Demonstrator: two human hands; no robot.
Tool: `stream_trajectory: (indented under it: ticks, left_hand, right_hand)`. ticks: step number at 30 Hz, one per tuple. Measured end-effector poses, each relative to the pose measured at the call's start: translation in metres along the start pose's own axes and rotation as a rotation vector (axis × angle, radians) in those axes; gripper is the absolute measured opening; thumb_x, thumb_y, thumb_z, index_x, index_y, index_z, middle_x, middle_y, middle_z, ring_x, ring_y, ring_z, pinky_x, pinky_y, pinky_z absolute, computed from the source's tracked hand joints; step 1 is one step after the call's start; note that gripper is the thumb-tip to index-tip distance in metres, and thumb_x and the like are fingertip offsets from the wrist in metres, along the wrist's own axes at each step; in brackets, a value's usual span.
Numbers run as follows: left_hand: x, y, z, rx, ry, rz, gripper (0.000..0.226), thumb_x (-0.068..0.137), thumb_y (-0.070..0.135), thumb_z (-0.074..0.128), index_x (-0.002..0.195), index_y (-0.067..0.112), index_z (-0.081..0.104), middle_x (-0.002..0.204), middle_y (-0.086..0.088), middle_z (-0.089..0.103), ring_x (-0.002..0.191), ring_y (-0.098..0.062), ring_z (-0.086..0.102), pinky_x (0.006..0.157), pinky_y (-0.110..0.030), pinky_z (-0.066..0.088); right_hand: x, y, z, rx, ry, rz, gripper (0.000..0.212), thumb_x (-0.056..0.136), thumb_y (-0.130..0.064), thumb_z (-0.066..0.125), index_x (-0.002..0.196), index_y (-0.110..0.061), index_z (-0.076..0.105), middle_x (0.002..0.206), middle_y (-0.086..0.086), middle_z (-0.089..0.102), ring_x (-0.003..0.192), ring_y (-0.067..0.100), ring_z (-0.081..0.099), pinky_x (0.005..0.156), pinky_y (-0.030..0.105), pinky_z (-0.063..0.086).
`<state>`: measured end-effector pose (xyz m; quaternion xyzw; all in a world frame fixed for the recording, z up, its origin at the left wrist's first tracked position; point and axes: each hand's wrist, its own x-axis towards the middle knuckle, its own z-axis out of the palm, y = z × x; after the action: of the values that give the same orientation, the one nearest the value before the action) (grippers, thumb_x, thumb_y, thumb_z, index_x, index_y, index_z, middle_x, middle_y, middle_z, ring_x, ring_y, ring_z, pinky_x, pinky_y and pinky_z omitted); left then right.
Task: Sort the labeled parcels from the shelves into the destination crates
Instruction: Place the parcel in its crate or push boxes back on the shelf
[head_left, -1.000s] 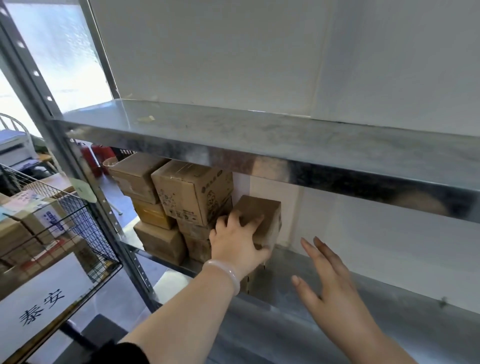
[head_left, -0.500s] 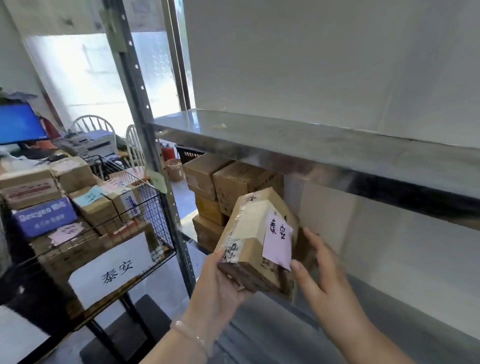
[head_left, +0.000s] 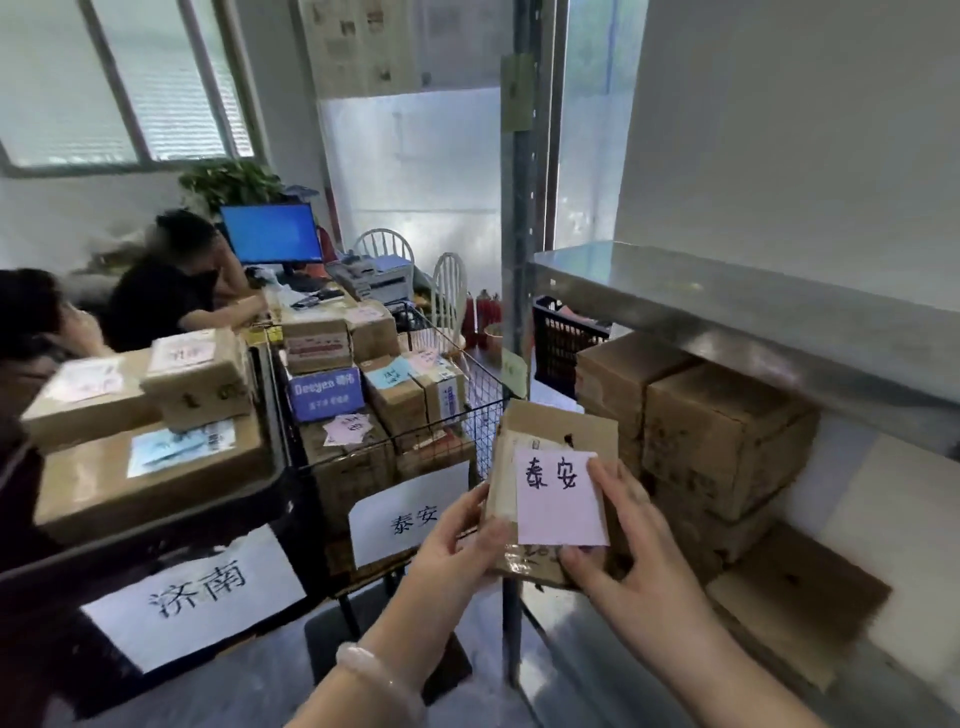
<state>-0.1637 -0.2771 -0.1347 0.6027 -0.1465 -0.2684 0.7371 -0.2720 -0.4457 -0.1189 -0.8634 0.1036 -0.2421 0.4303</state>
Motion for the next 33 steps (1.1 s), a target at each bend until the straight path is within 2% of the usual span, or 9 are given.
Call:
stream_trajectory:
  ticks: [2, 5, 8, 11, 17, 20, 23, 29, 33]
  left_hand:
    - [0.002, 0.011, -0.021, 0.015, 0.043, 0.027, 0.083, 0.056, 0.052, 0.090, 0.131, 0.037, 0.056, 0.120, 0.005, 0.071, 0.105, -0.020, 0.071, 0.084, -0.035, 0.059]
    - [0.008, 0.027, -0.056, -0.043, 0.139, 0.058, 0.073, 0.057, 0.041, 0.088, 0.124, 0.038, 0.060, 0.121, 0.000, 0.069, 0.104, -0.023, 0.071, 0.092, -0.047, 0.057]
    - [0.017, 0.042, -0.088, -0.098, 0.177, 0.069, 0.075, 0.056, 0.039, 0.088, 0.125, 0.034, 0.059, 0.119, -0.005, 0.069, 0.103, -0.024, 0.071, 0.088, -0.046, 0.059]
    - [0.030, 0.056, -0.118, -0.083, 0.180, 0.076, 0.070, 0.065, 0.039, 0.091, 0.127, 0.035, 0.057, 0.113, 0.000, 0.072, 0.099, -0.019, 0.072, 0.081, -0.037, 0.060]
    - [0.051, 0.092, -0.189, 0.128, 0.152, 0.088, 0.071, 0.060, 0.071, 0.079, 0.121, 0.057, 0.045, 0.107, 0.031, 0.068, 0.097, 0.006, 0.066, 0.075, -0.013, 0.051]
    - [0.065, 0.109, -0.230, 0.357, 0.250, 0.137, 0.085, 0.058, 0.085, 0.066, 0.135, 0.062, 0.036, 0.132, 0.027, 0.045, 0.115, 0.003, 0.048, 0.097, -0.026, 0.042]
    - [0.078, 0.121, -0.259, 0.521, 0.316, 0.219, 0.088, 0.069, 0.082, 0.058, 0.147, 0.055, 0.028, 0.141, 0.022, 0.032, 0.130, -0.004, 0.034, 0.113, -0.038, 0.034]
    - [0.100, 0.126, -0.291, 0.690, 0.396, 0.288, 0.072, 0.081, 0.072, 0.053, 0.145, 0.058, 0.025, 0.130, 0.034, 0.024, 0.127, 0.004, 0.027, 0.105, -0.026, 0.029]
    - [0.108, 0.122, -0.302, 0.696, 0.438, 0.246, 0.058, 0.091, 0.059, 0.057, 0.143, 0.060, 0.029, 0.133, 0.030, 0.024, 0.127, 0.004, 0.027, 0.109, -0.031, 0.030]
  right_hand:
    - [0.017, -0.014, 0.021, 0.061, -0.024, -0.018, 0.076, 0.082, -0.040, 0.073, 0.137, -0.060, 0.026, 0.153, -0.030, 0.019, 0.129, -0.029, 0.008, 0.085, -0.009, 0.023]
    - [0.044, -0.035, 0.054, 0.275, -0.046, 0.022, 0.071, 0.077, -0.049, 0.069, 0.133, -0.065, 0.028, 0.135, -0.043, 0.037, 0.124, -0.018, 0.038, 0.081, 0.001, 0.042]
    - [0.070, -0.050, 0.087, 0.468, -0.104, 0.146, 0.068, 0.074, -0.051, 0.067, 0.128, -0.069, 0.029, 0.129, -0.032, 0.051, 0.109, -0.006, 0.059, 0.082, 0.012, 0.050]
    - [0.096, -0.055, 0.119, 0.500, -0.125, 0.225, 0.064, 0.082, -0.049, 0.067, 0.134, -0.063, 0.033, 0.134, -0.019, 0.054, 0.113, 0.006, 0.059, 0.087, 0.023, 0.050]
    - [0.151, -0.069, 0.177, 0.482, -0.070, 0.289, 0.042, 0.084, -0.045, 0.068, 0.107, -0.074, 0.047, 0.117, -0.018, 0.065, 0.098, 0.008, 0.068, 0.088, 0.038, 0.053]
    - [0.180, -0.079, 0.203, 0.486, -0.048, 0.315, 0.037, 0.085, -0.046, 0.068, 0.105, -0.071, 0.049, 0.114, -0.018, 0.064, 0.095, 0.009, 0.069, 0.081, 0.037, 0.056]
    - [0.211, -0.089, 0.227, 0.419, -0.064, 0.331, 0.041, 0.087, -0.049, 0.064, 0.120, -0.063, 0.044, 0.114, -0.017, 0.061, 0.094, 0.010, 0.065, 0.076, 0.034, 0.055]
    - [0.278, -0.087, 0.267, 0.268, -0.161, 0.394, 0.056, 0.085, -0.048, 0.060, 0.137, -0.049, 0.039, 0.120, 0.000, 0.051, 0.106, 0.025, 0.054, 0.094, 0.051, 0.049]
    - [0.307, -0.073, 0.298, 0.221, -0.268, 0.461, 0.060, 0.087, -0.043, 0.060, 0.142, -0.040, 0.036, 0.124, 0.005, 0.050, 0.106, 0.026, 0.054, 0.096, 0.050, 0.048]
